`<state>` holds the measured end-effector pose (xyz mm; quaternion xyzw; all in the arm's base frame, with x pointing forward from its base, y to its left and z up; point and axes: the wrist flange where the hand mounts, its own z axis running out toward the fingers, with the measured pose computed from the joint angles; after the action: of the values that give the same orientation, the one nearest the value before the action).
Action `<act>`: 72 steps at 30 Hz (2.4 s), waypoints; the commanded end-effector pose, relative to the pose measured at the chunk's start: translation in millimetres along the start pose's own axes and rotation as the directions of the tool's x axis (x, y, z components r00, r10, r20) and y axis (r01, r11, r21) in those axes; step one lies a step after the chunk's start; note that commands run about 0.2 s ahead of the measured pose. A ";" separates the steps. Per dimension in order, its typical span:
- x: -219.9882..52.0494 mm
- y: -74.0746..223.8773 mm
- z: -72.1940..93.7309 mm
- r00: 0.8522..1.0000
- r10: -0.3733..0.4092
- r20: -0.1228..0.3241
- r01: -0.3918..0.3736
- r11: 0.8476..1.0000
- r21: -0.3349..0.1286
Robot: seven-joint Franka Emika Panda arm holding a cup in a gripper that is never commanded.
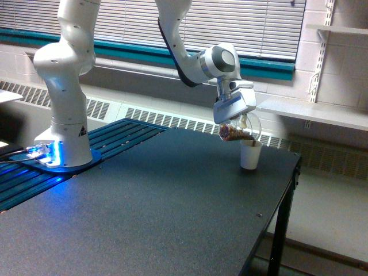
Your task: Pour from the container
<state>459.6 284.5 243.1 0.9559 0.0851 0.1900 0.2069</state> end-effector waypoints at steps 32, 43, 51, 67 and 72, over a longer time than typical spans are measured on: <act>4.8 5.4 -8.5 0.996 -0.084 -0.036 0.081 0.994 -0.073; 5.7 5.4 -20.7 0.995 -0.089 -0.052 0.085 0.993 -0.080; 5.6 3.4 -22.7 0.994 -0.095 -0.053 0.090 0.992 -0.090; 4.7 1.9 -24.0 0.990 -0.133 -0.050 0.127 0.985 -0.115; 4.2 -0.4 -25.7 0.987 -0.153 -0.048 0.146 0.982 -0.123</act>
<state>454.4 288.1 260.6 0.9332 0.1308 0.2015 0.2674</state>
